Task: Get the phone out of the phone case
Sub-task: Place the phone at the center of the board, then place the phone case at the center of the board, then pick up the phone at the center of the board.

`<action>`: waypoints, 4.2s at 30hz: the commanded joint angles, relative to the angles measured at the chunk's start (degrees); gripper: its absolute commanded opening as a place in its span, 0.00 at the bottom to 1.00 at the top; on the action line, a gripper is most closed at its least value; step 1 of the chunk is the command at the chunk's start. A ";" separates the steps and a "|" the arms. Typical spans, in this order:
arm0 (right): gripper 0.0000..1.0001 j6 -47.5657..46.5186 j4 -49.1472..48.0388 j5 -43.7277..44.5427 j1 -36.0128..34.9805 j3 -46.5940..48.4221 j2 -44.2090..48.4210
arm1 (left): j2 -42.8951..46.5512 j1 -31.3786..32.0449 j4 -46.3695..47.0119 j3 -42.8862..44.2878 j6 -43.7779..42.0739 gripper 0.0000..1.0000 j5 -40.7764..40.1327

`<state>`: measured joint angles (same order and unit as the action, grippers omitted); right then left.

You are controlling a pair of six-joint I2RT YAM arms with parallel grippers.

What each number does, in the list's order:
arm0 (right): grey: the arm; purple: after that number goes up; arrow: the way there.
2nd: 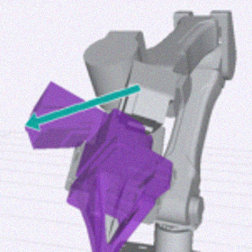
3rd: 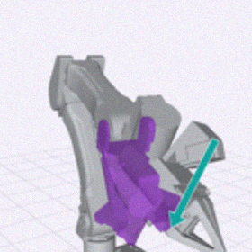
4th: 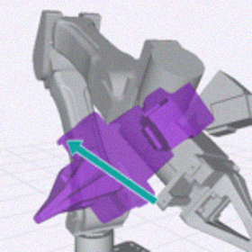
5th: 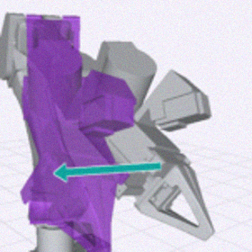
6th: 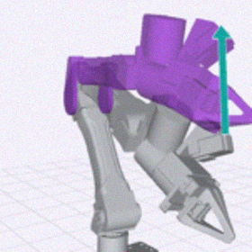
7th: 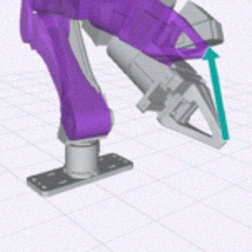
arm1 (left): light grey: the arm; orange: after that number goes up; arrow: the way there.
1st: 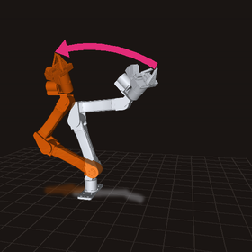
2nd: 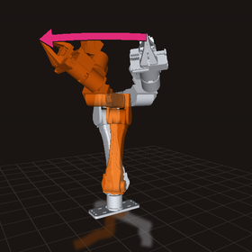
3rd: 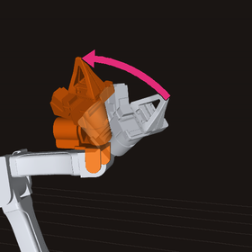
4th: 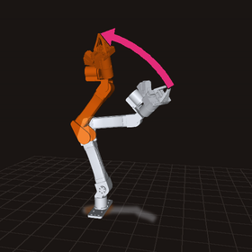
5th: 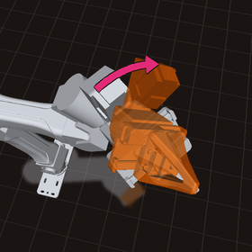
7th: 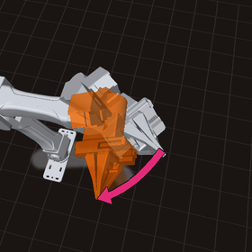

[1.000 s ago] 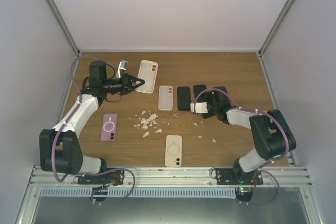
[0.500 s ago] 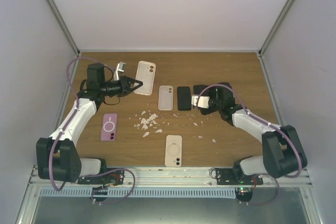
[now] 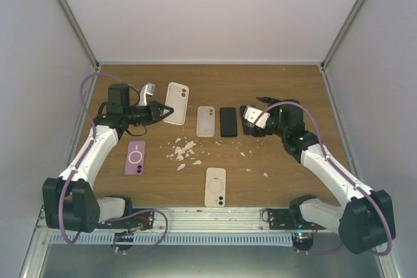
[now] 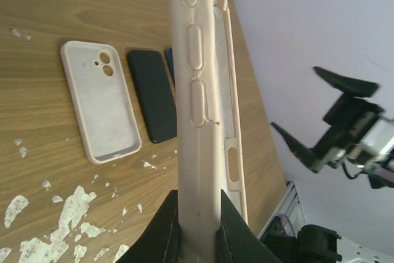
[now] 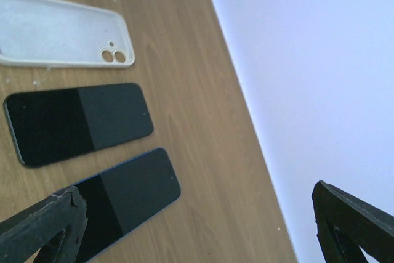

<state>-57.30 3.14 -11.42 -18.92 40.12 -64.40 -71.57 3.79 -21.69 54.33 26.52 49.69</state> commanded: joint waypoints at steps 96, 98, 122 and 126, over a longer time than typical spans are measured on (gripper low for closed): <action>1.00 26.81 13.07 -14.19 6.50 14.22 5.35 | -4.85 40.23 -11.45 3.67 -50.49 0.99 -24.23; 1.00 27.37 12.74 -14.09 6.68 14.35 5.09 | -6.03 44.82 -11.66 4.01 -52.08 0.99 -26.91; 0.99 30.65 11.86 -14.69 8.90 14.93 4.60 | -24.87 70.83 -0.64 4.47 -59.86 0.99 -54.49; 1.00 30.60 12.04 -14.61 8.96 14.99 4.80 | -24.63 70.91 0.00 1.99 -61.51 0.99 -59.02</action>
<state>-27.53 15.84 -25.04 -10.57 54.22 -59.90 -95.92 74.26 -24.97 58.76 -32.64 -3.03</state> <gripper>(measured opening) 0.995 0.990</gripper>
